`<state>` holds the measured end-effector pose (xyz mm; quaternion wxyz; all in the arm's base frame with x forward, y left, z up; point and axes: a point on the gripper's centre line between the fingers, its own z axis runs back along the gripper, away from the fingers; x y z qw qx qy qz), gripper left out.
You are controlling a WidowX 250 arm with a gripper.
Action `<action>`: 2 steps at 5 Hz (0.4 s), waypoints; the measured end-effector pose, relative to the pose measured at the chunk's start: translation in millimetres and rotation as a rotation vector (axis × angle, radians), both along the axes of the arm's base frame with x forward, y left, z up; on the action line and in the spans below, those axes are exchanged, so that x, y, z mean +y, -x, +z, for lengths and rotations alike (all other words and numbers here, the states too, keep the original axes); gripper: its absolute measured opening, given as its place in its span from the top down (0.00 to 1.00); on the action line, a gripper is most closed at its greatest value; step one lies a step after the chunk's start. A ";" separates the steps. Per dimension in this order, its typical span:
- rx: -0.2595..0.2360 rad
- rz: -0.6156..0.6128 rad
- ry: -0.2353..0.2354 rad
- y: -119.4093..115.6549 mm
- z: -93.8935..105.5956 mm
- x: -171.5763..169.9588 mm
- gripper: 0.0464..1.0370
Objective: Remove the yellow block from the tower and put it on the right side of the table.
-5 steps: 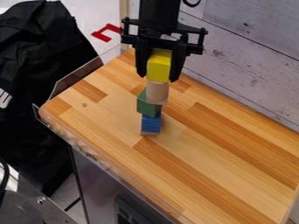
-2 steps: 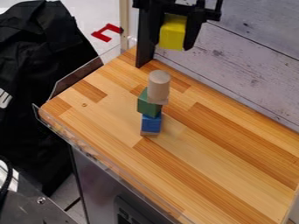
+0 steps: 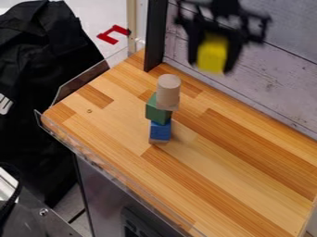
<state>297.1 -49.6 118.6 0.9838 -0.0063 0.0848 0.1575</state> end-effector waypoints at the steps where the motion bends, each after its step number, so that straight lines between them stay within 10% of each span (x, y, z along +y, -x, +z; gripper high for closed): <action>1: 0.052 -0.082 0.023 -2.2 -22.5 -28.5 0.45; 2: 0.088 -0.147 0.074 -2.1 -42.6 -51.6 0.45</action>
